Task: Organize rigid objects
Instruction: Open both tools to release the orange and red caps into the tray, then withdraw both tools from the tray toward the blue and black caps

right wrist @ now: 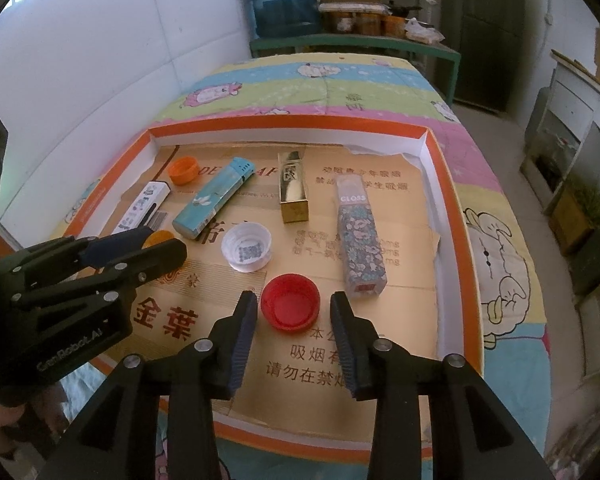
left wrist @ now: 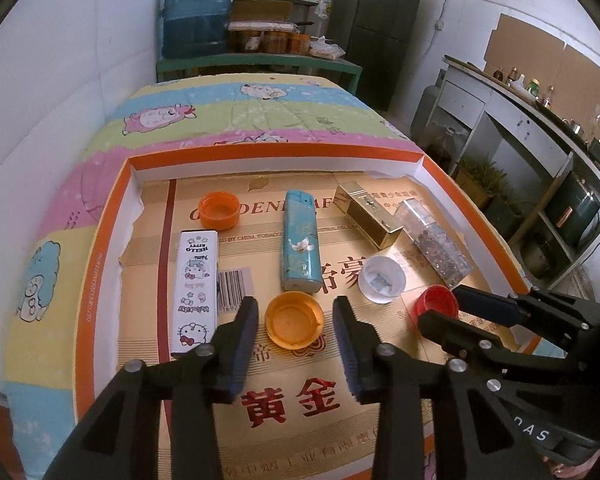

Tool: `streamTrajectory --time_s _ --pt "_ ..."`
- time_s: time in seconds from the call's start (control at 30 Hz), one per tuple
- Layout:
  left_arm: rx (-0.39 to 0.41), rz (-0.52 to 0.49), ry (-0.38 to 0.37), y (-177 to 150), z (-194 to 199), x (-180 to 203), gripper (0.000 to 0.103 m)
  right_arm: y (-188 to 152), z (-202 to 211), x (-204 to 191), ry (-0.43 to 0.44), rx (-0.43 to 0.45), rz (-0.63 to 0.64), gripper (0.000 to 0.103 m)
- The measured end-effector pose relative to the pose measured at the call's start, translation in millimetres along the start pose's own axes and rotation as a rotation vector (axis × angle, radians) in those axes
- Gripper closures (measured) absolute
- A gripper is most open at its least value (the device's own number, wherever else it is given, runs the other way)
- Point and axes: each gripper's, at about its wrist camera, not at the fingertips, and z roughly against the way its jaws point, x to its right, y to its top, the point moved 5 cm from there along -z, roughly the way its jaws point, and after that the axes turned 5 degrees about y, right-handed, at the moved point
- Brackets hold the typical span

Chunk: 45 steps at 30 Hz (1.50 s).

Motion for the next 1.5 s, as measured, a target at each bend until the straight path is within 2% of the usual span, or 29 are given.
streamTrajectory --time_s 0.87,1.0,1.5 --pt "0.067 -0.020 0.007 -3.8 44.4 2.1 0.062 -4.0 36.9 -13.4 -0.010 0.044 0.005 0.064" --pt "0.076 -0.021 0.006 -6.9 53.6 1.7 0.054 -5.7 45.2 -18.9 -0.010 0.056 0.011 0.064" --pt "0.122 -0.009 0.011 -21.5 95.0 -4.5 0.054 -17.6 81.8 -43.5 -0.018 0.100 0.043 0.064"
